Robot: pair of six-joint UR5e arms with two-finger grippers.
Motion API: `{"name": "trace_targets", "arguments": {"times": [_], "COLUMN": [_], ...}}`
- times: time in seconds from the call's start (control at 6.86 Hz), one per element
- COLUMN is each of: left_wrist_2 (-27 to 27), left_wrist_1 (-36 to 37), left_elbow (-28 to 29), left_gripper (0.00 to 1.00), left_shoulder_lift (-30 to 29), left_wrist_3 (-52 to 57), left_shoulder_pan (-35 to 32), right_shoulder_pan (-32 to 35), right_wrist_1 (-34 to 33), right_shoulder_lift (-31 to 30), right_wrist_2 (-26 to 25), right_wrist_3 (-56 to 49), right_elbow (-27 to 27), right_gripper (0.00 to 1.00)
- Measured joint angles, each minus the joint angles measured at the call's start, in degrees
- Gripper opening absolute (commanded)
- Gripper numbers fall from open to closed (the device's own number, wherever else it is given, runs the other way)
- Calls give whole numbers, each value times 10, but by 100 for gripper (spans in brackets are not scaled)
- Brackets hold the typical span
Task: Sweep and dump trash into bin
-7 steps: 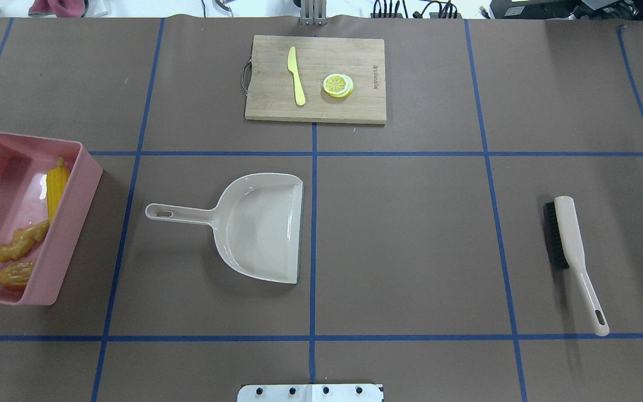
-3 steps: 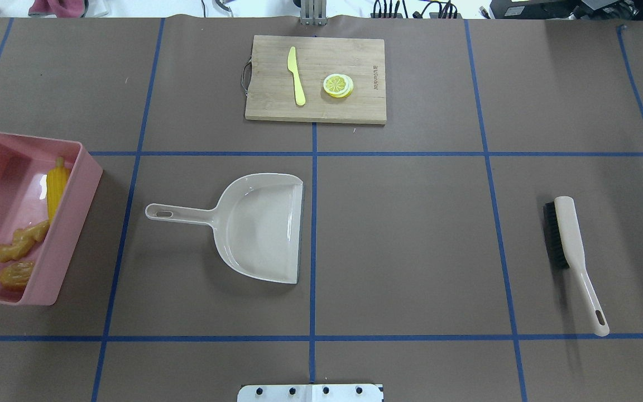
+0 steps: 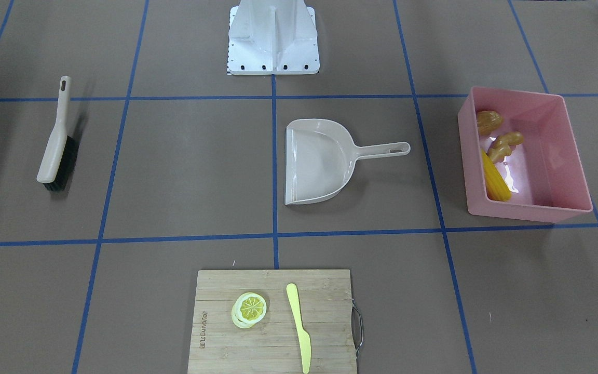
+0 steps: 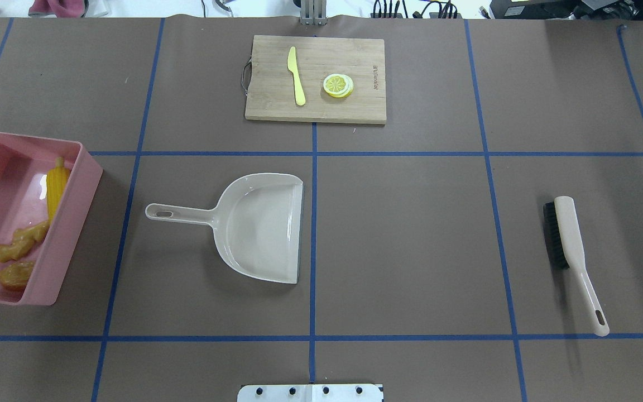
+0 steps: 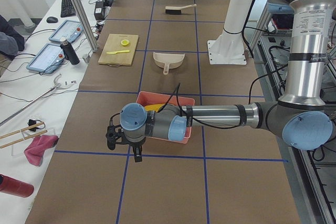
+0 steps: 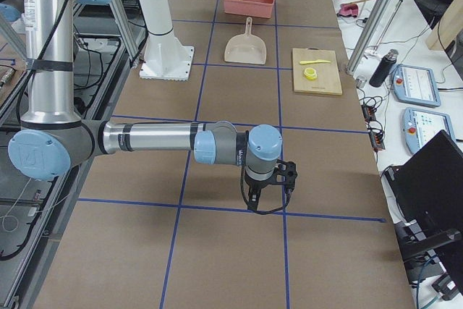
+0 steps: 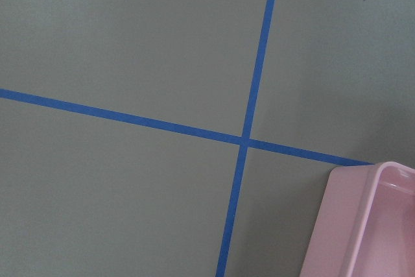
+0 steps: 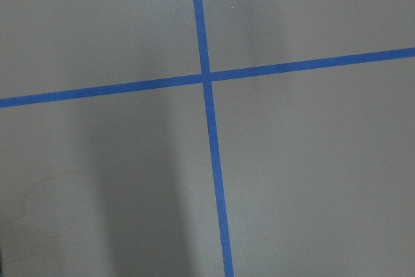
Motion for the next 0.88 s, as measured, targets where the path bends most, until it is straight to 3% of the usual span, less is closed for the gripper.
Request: {"name": "trace_targets", "arguments": {"times": [0.58,0.88], "left_wrist_2": [3,37], "left_wrist_1": [8,8], "left_elbow": [-21,-26], "left_gripper": [99,99], "left_shoulder_lift": [2,4], "left_wrist_3": [8,24], "left_shoulder_pan": [4,13], "right_shoulder_pan": [0,0], "right_wrist_1": [0,0], "right_shoulder_lift": [0,1], "right_wrist_2": [0,2], "right_wrist_3": [1,1], "right_elbow": [-2,-2], "right_gripper": [100,100]}}
